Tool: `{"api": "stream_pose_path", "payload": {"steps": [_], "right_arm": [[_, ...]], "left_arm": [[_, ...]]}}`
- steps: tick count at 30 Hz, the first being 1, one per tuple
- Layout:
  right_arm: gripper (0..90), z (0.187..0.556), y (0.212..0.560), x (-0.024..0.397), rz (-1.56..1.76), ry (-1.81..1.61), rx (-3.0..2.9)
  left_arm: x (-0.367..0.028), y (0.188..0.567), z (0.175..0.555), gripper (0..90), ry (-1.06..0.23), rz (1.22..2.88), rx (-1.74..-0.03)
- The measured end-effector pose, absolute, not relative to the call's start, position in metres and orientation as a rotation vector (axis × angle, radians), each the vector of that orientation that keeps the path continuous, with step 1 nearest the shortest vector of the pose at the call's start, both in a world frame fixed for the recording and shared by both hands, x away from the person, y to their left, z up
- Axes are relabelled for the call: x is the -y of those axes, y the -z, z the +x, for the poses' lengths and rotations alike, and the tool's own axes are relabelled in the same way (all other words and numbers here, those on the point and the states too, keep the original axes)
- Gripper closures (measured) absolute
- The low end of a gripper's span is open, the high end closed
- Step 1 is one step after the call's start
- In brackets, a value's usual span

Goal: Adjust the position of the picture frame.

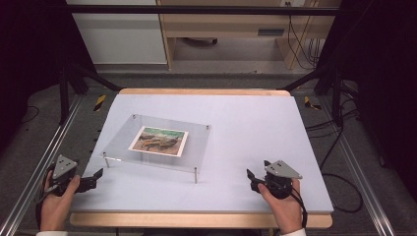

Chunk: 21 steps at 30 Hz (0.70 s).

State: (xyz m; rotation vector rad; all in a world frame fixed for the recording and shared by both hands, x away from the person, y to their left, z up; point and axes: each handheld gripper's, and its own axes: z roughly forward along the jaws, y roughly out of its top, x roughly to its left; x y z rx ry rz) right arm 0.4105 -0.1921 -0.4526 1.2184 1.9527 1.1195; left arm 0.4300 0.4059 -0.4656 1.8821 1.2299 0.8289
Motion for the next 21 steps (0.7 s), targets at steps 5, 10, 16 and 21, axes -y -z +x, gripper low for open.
{"api": "stream_pose_path", "payload": {"steps": [5,10,16,21], "right_arm": [[36.6,0.408,0.455,0.182,1.191,-1.130,-1.986],[39.7,0.407,0.457,0.173,1.197,-1.161,-2.020],[38.3,0.405,0.457,0.151,1.217,-1.246,-2.060],[36.5,0.405,0.460,0.119,1.185,-1.264,-2.141]], "left_arm": [[-0.406,0.465,0.430,5.2,-0.840,1.867,-1.228],[-0.404,0.466,0.430,3.9,-0.826,1.858,-1.216],[-0.398,0.467,0.430,4.1,-0.760,1.898,-1.185],[-0.395,0.466,0.430,4.5,-0.732,1.935,-1.162]]}}
